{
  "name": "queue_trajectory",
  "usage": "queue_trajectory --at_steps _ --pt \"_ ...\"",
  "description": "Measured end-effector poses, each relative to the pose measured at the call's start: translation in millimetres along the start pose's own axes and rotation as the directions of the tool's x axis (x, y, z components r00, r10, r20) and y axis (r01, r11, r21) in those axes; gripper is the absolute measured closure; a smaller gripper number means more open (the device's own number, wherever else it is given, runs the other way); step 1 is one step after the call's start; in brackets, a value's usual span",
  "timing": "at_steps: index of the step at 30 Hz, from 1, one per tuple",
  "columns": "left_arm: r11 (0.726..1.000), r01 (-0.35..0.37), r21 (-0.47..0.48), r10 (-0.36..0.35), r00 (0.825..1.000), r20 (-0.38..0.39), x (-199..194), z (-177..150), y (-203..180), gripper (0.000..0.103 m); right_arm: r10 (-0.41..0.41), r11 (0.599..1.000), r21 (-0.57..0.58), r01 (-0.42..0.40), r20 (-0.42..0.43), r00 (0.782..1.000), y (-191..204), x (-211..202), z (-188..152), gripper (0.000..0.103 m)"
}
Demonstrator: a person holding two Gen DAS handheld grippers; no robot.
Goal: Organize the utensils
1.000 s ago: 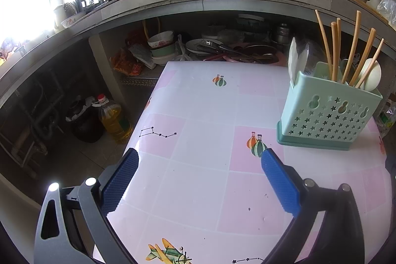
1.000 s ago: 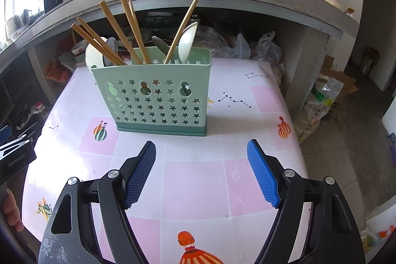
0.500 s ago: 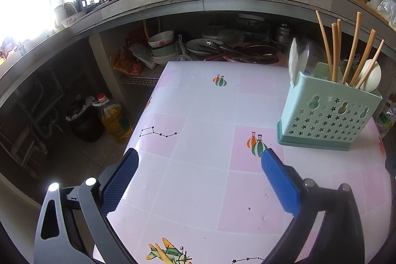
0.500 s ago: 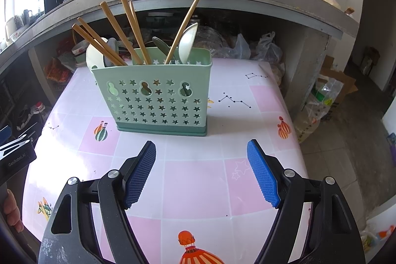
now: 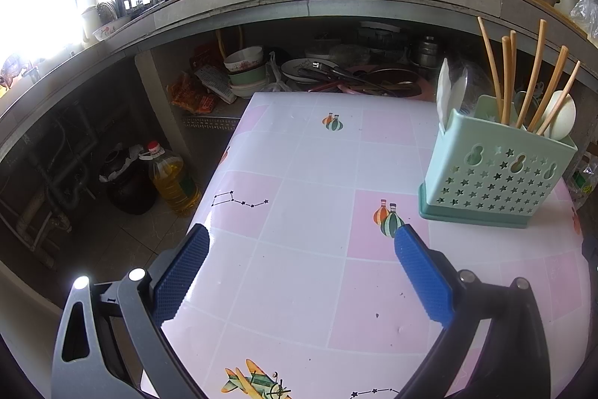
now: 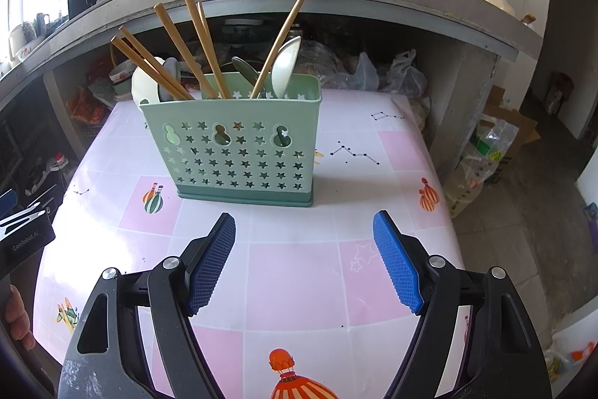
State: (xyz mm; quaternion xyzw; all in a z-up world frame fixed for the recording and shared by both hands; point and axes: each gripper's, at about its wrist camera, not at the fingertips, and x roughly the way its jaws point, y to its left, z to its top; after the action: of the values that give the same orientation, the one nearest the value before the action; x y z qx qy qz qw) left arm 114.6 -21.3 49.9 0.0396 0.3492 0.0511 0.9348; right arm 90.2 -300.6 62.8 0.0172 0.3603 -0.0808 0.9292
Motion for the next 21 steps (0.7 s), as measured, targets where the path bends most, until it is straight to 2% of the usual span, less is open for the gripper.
queue_trajectory --at_steps 21 --pt "1.0 0.001 -0.001 -0.001 1.0 0.001 -0.3 0.8 1.1 0.006 -0.006 1.0 -0.01 0.006 0.011 1.0 1.8 -1.9 2.2 0.03"
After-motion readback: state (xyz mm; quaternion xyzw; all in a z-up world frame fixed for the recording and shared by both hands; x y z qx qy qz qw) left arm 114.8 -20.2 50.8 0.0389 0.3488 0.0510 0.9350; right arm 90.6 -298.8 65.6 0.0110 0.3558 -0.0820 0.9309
